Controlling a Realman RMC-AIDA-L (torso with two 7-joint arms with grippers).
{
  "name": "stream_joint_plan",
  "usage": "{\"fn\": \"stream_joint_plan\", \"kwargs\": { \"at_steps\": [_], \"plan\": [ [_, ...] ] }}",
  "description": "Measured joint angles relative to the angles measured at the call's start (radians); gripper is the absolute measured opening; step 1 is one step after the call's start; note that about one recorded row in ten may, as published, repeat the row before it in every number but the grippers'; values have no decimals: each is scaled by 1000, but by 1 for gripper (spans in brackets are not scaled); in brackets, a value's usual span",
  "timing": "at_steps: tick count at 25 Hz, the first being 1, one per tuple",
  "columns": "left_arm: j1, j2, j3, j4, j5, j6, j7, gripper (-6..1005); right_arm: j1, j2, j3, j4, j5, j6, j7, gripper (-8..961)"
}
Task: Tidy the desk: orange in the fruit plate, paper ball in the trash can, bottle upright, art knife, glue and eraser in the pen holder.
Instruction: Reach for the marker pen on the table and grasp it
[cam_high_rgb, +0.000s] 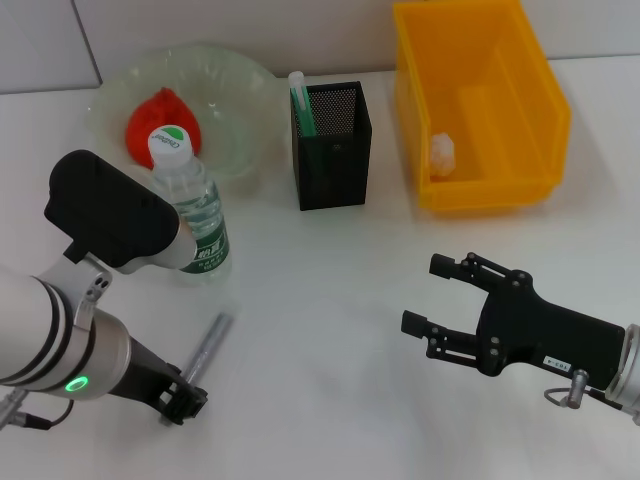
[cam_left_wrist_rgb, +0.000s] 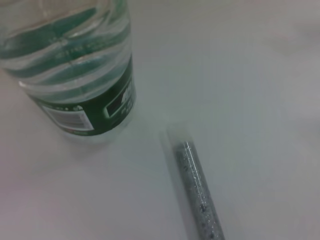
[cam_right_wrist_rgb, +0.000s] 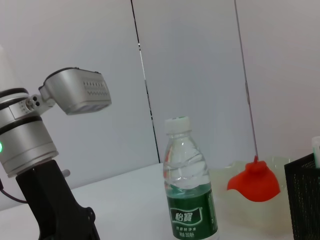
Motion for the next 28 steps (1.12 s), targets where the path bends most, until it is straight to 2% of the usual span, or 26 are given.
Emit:
{"fn": "stream_joint_plan", "kwargs": {
  "at_steps": [11, 21, 28],
  "plan": [
    [1, 0, 4, 0, 2, 3, -1, 519, 0, 0, 0, 1, 0, 4, 0, 825],
    [2, 0, 8, -7, 3, 3, -2, 527, 0, 1, 1, 3, 0, 6, 0, 825],
    [6, 0, 13, -5, 5, 1, -2, 485, -2, 2, 4, 3, 0, 2, 1, 825]
  ]
}}
